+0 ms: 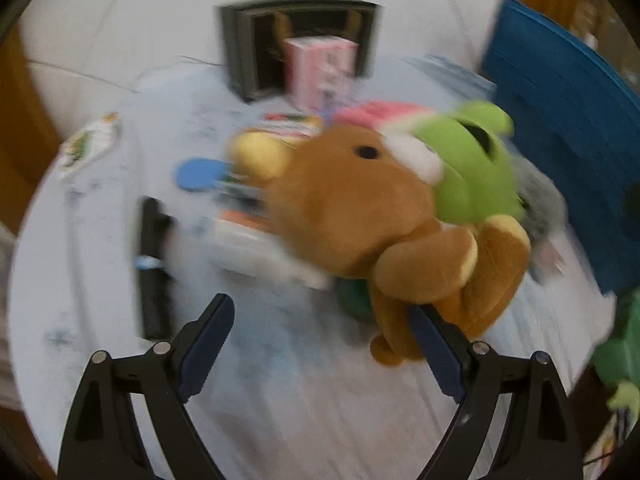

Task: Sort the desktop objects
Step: 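Move both tools back over the table toward the brown bear plush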

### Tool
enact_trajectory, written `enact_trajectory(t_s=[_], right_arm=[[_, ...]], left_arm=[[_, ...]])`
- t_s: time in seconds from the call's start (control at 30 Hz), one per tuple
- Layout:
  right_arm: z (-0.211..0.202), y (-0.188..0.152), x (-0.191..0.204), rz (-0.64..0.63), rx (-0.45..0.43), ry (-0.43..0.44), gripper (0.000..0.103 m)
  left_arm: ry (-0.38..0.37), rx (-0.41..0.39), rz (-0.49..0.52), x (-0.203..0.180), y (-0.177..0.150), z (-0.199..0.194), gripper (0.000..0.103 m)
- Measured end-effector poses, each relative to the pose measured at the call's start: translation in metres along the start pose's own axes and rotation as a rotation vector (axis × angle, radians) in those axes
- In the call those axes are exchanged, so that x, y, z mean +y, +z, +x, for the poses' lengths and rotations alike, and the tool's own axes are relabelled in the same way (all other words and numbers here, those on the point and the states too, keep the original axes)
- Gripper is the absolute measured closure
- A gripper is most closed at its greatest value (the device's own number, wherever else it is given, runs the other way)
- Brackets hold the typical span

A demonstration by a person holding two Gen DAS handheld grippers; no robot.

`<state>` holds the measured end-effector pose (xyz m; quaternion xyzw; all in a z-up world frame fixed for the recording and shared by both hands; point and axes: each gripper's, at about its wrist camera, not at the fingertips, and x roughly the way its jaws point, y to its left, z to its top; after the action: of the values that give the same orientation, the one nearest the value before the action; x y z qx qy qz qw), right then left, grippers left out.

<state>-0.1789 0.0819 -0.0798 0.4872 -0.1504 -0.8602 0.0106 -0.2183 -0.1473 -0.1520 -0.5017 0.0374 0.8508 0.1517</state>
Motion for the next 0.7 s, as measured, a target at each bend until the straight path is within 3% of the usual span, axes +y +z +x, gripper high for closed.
enact_trajectory(t_s=[0.13,0.27,0.3,0.33,0.4,0.47,0.53,0.7], right_arm=[[0.022,-0.013,0.021,-0.025,0.059,0.017,0.000],[0.044,-0.029,0.039,-0.074,0.092,0.025,0.000],[0.049,-0.033,0.041,-0.081,0.105,0.028,0.006],[0.057,-0.039,0.043,-0.093,0.123,0.028,0.024],[0.074,-0.050,0.047,-0.104,0.170,0.062,0.047],[0.085,-0.062,0.052,-0.147,0.208,0.017,0.049],[0.092,-0.074,0.050,-0.167,0.238,0.031,0.052],[0.102,-0.100,0.039,-0.197,0.277,-0.001,0.052]], left_arm=[[-0.026,0.047,0.031,-0.015,-0.021,0.006,0.014],[-0.001,0.062,0.013,0.006,-0.042,-0.007,0.014],[0.007,0.057,0.007,0.011,-0.043,-0.012,0.014],[0.025,0.047,-0.002,0.019,-0.047,-0.018,0.014],[0.058,0.027,-0.010,0.032,-0.049,-0.030,0.014],[0.078,0.001,-0.018,0.042,-0.047,-0.039,0.014],[0.078,-0.029,-0.021,0.048,-0.043,-0.049,0.014],[-0.005,-0.115,0.027,0.038,-0.019,-0.069,0.013]])
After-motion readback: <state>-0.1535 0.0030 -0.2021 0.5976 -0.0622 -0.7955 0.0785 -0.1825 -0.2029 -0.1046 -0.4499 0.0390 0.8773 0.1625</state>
